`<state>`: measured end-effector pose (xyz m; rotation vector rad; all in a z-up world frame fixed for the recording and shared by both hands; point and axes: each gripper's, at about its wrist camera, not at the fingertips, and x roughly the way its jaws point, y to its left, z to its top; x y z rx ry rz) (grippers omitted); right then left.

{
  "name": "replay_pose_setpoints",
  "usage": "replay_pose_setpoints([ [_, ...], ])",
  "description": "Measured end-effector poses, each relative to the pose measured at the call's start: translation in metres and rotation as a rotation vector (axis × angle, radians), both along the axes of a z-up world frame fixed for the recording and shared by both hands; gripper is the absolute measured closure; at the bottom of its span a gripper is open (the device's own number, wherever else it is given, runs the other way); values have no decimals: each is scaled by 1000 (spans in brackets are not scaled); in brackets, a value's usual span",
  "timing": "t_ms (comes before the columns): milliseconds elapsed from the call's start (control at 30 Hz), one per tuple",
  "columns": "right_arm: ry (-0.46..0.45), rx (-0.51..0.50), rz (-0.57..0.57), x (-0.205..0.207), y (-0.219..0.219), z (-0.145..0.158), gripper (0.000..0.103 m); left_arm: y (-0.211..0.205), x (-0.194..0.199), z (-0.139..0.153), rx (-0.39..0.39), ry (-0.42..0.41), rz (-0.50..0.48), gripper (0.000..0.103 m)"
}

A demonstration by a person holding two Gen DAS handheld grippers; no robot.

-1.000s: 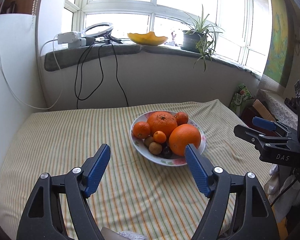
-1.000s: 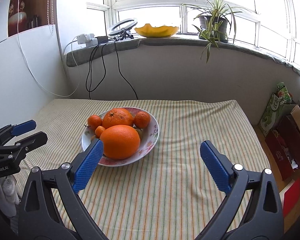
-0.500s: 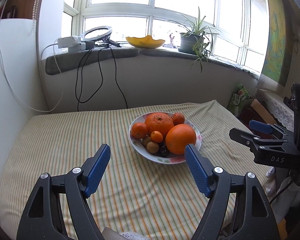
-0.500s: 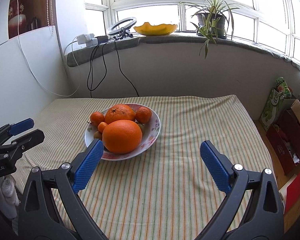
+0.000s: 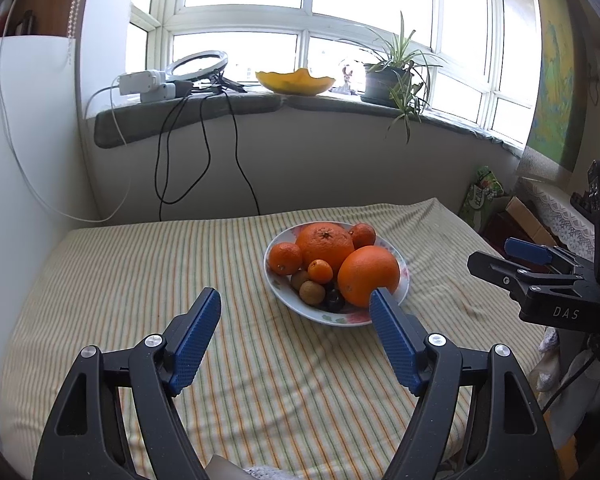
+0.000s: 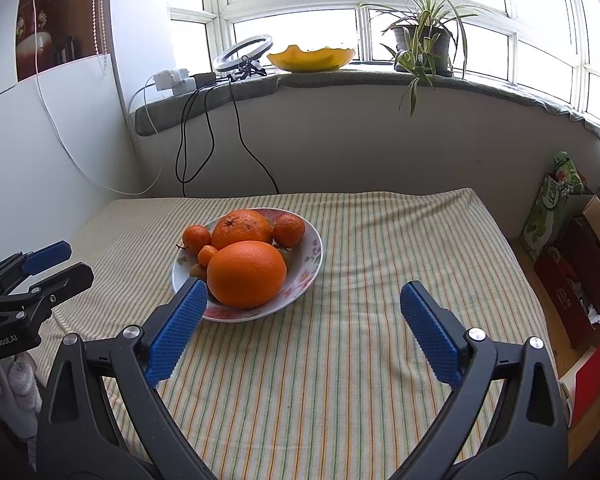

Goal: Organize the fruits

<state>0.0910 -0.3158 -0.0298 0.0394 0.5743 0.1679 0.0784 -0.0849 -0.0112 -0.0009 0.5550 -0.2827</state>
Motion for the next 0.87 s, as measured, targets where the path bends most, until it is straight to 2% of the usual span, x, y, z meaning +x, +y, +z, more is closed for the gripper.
replay_pose_setpoints([
  [867, 23, 10, -14, 4, -6, -7, 4, 0, -1, 1, 9, -9, 9, 26],
])
